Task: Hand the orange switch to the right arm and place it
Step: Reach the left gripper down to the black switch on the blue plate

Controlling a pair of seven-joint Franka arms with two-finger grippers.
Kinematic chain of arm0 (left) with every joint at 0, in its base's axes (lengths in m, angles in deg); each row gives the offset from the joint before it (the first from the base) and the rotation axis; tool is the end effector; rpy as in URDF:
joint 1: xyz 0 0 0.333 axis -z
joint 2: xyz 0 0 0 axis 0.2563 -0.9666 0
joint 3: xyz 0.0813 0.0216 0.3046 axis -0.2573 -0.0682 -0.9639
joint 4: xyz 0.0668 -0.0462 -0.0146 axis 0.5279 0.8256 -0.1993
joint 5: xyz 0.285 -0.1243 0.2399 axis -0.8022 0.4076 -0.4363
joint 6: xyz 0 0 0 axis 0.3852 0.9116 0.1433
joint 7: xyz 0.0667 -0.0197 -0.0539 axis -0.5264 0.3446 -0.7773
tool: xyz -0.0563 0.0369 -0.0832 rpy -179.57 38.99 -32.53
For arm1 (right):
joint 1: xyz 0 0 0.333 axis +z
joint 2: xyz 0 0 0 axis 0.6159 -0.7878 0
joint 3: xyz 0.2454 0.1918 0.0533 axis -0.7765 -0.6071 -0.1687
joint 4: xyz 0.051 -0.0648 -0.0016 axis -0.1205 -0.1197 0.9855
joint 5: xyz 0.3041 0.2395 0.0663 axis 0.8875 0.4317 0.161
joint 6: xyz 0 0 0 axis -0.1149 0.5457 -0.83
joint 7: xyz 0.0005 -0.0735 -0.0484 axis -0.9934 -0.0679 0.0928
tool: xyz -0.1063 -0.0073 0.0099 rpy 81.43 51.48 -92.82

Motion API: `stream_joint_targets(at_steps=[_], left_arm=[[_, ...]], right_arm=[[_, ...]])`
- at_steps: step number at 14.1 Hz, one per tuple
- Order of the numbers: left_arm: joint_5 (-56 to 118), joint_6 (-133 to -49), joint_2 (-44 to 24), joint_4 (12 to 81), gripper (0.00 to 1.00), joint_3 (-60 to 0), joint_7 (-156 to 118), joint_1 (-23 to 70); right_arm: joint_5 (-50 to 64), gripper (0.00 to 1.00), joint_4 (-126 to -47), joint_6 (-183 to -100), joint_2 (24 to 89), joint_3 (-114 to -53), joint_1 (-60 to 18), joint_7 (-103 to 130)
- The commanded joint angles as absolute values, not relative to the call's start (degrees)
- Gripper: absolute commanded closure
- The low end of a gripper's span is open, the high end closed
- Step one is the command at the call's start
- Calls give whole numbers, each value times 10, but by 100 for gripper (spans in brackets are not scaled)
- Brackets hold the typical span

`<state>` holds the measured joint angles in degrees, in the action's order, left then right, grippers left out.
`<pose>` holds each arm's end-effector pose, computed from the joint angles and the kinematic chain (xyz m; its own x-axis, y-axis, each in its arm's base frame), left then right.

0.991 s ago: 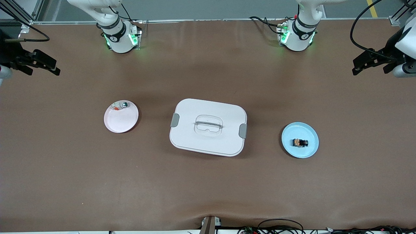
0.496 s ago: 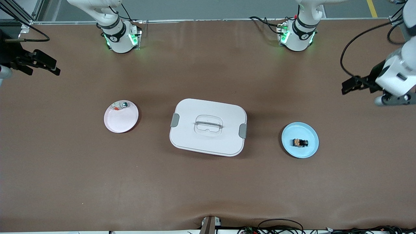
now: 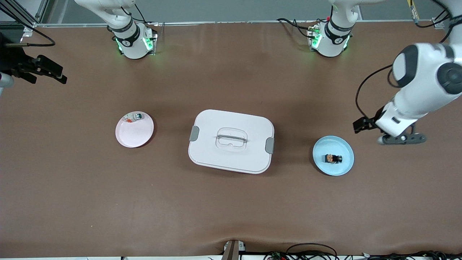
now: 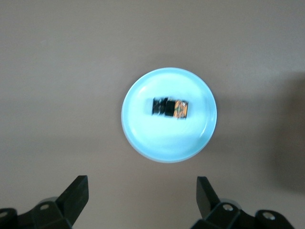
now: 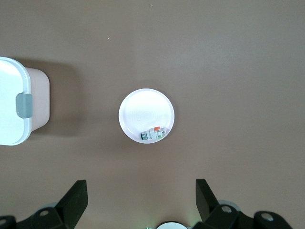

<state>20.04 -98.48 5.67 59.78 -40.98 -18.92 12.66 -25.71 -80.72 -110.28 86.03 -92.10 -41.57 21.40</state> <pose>0.5907 -0.0512 0.3880 0.9997 0.0005 0.0254 0.0006 -1.0000 -0.0034 0.5118 0.0067 0.6475 0.9970 -0.0532 -0.0554 -0.0564 -0.9966 -0.0593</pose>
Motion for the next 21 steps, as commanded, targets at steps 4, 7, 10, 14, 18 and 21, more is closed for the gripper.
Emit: stream_joint_targets(at_steps=[4,7,10,14,18,21], left_arm=[[182,-1101,-67,574,0,-406,-184,134],[168,-1122,-93,567,0,-405,-184,136],[164,-1162,-116,566,0,-406,-184,146],[113,-1200,-155,564,0,-406,-184,150],[105,-1210,-165,567,0,-406,-184,147],[103,-1213,-173,567,0,-407,-184,145]], right_arm=[[-249,0,-812,-1104,870,-924,-422,229],[-249,0,-812,-1107,870,-924,-420,255],[-250,0,-812,-1110,870,-924,-420,252],[-256,0,-812,-1113,870,-924,-421,247],[-274,0,-812,-1117,870,-927,-417,245],[-276,0,-812,-1121,870,-927,-418,225]])
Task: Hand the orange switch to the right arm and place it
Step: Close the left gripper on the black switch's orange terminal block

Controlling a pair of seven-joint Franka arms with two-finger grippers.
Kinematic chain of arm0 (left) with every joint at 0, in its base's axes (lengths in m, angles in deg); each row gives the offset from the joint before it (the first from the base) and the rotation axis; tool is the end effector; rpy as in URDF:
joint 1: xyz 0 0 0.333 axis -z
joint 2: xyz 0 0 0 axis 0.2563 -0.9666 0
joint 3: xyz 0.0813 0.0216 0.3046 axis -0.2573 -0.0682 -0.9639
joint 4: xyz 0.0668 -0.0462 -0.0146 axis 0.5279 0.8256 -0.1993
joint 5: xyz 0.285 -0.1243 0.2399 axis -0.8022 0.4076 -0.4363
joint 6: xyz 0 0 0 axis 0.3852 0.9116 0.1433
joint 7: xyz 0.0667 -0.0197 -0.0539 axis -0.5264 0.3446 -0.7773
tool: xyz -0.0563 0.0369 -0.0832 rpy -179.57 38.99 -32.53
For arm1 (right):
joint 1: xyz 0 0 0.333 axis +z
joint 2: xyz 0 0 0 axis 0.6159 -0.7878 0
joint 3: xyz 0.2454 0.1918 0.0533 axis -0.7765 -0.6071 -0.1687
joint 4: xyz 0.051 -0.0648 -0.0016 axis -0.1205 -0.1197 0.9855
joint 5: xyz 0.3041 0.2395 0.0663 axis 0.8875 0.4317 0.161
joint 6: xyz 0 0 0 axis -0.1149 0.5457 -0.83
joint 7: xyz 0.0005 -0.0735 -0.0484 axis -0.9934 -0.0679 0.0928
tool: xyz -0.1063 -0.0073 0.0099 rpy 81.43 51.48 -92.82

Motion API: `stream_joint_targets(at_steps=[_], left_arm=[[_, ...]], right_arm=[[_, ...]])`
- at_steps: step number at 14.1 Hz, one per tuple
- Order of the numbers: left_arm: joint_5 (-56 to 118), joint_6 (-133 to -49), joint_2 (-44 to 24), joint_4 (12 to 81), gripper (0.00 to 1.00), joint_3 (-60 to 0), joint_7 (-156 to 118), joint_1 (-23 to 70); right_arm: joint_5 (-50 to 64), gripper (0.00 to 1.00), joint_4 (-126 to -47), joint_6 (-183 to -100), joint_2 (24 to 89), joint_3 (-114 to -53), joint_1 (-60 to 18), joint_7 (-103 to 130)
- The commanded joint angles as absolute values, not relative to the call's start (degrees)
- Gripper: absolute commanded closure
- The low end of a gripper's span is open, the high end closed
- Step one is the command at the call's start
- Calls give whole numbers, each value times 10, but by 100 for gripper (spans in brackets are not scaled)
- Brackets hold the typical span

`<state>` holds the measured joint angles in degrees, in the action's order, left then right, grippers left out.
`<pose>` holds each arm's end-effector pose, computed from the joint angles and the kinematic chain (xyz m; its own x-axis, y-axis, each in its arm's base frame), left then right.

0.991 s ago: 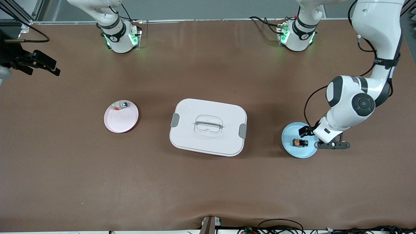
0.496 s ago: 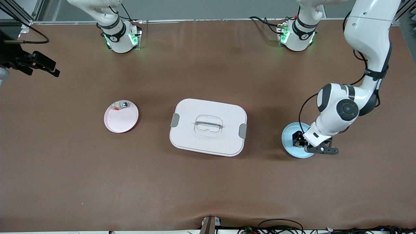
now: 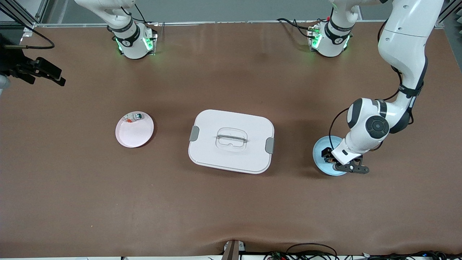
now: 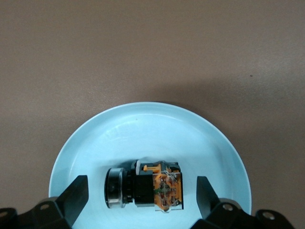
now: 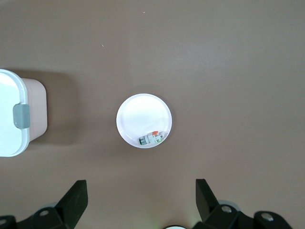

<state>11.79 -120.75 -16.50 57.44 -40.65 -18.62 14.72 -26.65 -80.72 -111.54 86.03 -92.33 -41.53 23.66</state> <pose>0.6259 -0.0834 0.2048 0.9856 -0.1514 0.0759 -0.1496 -0.9883 -0.0289 0.5143 0.0073 0.6492 0.9953 -0.0906 -0.0344 -0.0920 -0.9949 -0.0424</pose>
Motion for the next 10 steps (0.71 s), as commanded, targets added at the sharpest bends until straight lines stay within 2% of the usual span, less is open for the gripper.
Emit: stream_joint_targets(at_steps=[1,10], left_arm=[[103,-1217,-173,568,0,-407,-184,146],[103,-1228,-189,570,0,-408,-184,143]], right_arm=[[-276,0,-812,-1121,870,-927,-419,225],[-275,0,-824,-1125,872,-927,-419,225]])
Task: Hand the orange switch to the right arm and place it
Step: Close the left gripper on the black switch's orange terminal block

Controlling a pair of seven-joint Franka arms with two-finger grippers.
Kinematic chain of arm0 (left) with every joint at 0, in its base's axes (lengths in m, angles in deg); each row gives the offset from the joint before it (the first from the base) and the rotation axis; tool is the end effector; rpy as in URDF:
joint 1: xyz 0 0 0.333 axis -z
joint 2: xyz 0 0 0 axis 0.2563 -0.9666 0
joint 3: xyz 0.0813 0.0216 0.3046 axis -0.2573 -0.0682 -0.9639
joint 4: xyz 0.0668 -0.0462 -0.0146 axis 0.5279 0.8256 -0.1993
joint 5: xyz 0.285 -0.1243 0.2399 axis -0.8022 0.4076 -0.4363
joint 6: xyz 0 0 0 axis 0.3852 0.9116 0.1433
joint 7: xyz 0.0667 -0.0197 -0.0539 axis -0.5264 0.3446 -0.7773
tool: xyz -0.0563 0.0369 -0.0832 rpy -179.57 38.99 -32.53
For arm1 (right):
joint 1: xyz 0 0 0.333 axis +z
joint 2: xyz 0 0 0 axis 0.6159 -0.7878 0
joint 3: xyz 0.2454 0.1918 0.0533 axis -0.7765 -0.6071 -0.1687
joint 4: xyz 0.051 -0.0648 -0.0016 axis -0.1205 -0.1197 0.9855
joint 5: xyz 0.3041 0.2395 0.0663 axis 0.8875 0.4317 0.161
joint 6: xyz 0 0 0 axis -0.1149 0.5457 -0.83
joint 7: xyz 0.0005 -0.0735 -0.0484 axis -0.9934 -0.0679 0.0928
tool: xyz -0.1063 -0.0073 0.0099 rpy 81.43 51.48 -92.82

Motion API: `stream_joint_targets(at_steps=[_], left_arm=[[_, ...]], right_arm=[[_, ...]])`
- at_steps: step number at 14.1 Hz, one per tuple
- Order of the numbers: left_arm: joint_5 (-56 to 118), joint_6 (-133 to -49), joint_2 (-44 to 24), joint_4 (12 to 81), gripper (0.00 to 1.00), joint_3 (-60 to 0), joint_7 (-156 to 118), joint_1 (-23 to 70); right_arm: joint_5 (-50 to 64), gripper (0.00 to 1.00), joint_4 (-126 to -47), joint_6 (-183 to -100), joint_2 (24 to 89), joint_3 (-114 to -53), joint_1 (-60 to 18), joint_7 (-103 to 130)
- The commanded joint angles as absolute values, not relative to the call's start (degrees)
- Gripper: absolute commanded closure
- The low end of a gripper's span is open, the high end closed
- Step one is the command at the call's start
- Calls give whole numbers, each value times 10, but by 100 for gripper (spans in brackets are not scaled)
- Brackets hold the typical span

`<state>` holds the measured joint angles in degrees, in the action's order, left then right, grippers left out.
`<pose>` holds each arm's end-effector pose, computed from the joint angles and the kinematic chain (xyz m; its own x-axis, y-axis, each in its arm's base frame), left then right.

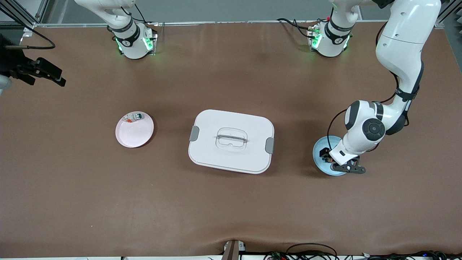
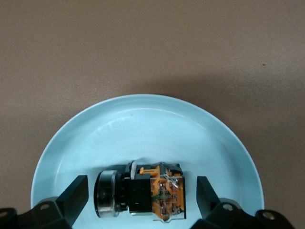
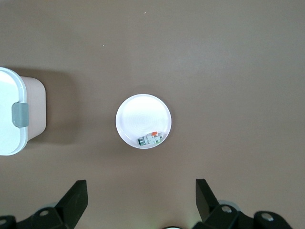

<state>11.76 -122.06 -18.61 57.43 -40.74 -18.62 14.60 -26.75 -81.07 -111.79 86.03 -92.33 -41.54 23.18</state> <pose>0.6233 -0.0818 0.1840 0.9869 -0.1488 0.0624 -0.1477 -0.9888 -0.0221 0.5147 0.0069 0.6467 0.9959 -0.0828 -0.0356 -0.0842 -0.9956 -0.0409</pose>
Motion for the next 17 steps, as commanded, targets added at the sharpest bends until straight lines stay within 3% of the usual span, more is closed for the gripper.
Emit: stream_joint_targets(at_steps=[1,5,7,9,12,15,17], left_arm=[[103,-1228,-192,570,5,-408,-184,143],[103,-1228,-193,568,12,-408,-184,141],[103,-1228,-193,568,28,-408,-185,141],[104,-1228,-193,570,51,-408,-187,142],[104,-1227,-188,573,96,-408,-193,142],[104,-1214,-153,580,100,-407,-193,142],[111,-1154,-114,579,100,-406,-199,142]], right_arm=[[-275,0,-824,-1125,872,-927,-419,226],[-273,0,-824,-1124,872,-926,-420,226],[-272,0,-824,-1125,872,-926,-420,226],[-271,0,-824,-1125,872,-926,-421,226],[-270,0,-821,-1129,872,-925,-420,226],[-268,0,-821,-1128,872,-925,-421,227],[-268,0,-819,-1128,872,-925,-422,227]])
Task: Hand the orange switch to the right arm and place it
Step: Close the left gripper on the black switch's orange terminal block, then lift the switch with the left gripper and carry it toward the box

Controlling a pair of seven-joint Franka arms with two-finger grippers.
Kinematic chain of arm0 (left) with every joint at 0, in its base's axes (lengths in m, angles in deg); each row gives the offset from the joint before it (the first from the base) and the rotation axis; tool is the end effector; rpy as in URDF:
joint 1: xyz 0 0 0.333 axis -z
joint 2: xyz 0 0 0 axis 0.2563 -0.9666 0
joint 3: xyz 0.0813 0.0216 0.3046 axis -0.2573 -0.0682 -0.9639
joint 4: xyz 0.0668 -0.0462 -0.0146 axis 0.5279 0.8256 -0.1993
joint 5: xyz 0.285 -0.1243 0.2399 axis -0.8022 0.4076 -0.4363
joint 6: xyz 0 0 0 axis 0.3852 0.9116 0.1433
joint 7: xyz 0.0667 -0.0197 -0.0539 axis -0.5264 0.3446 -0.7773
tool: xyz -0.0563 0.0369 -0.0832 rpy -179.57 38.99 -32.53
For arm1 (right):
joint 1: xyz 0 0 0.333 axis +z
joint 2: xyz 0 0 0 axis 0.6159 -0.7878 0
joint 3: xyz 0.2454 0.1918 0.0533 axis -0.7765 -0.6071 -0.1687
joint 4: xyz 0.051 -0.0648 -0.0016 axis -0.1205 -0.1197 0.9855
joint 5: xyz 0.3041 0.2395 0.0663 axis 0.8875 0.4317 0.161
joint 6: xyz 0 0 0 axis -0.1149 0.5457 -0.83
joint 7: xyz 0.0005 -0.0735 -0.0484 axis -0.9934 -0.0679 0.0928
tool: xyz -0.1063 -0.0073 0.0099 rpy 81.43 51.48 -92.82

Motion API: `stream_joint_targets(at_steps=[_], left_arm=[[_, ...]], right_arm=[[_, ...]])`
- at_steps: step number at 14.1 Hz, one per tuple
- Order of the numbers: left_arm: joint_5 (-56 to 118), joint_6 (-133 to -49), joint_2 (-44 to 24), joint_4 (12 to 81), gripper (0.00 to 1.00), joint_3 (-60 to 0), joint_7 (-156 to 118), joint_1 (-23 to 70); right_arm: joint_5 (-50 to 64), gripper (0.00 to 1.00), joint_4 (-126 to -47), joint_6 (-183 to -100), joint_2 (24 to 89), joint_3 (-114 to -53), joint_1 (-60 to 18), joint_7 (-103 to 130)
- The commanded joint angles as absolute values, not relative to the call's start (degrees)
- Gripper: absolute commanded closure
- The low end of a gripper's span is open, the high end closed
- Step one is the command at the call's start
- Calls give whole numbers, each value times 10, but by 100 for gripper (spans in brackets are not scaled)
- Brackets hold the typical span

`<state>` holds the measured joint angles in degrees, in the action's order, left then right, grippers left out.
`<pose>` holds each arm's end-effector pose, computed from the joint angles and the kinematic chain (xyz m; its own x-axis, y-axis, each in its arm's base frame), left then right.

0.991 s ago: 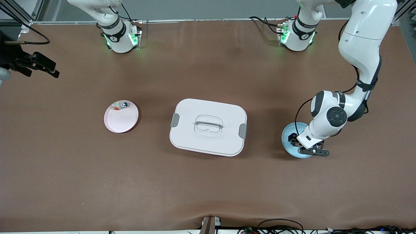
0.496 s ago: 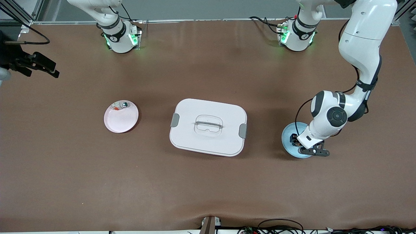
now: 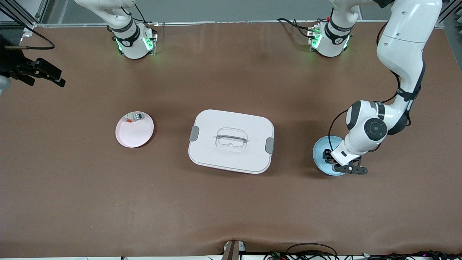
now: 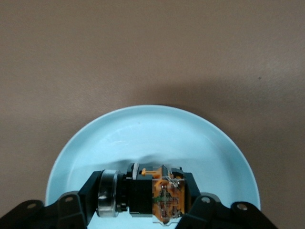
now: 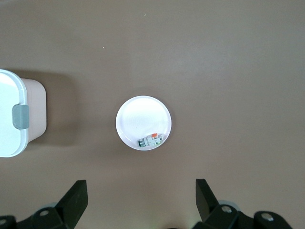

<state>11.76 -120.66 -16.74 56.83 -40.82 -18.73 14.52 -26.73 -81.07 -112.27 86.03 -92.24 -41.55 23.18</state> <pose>0.6295 -0.0795 0.2061 0.9864 -0.1433 0.0807 -0.1412 -0.9895 -0.0306 0.5156 0.0060 0.6474 0.9960 -0.0849 -0.0273 -0.0860 -0.9954 -0.0421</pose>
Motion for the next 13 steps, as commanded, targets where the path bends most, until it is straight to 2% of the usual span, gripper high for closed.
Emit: stream_joint_targets(at_steps=[1,10,13], left_arm=[[111,-1133,-94,578,100,-405,-203,142],[207,-976,44,569,100,-387,-217,144],[248,-930,81,565,100,-375,-231,147]], right_arm=[[-268,0,-819,-1130,872,-924,-422,227],[-276,0,-800,-1127,869,-925,-419,227],[-277,0,-791,-1094,870,-925,-421,230]])
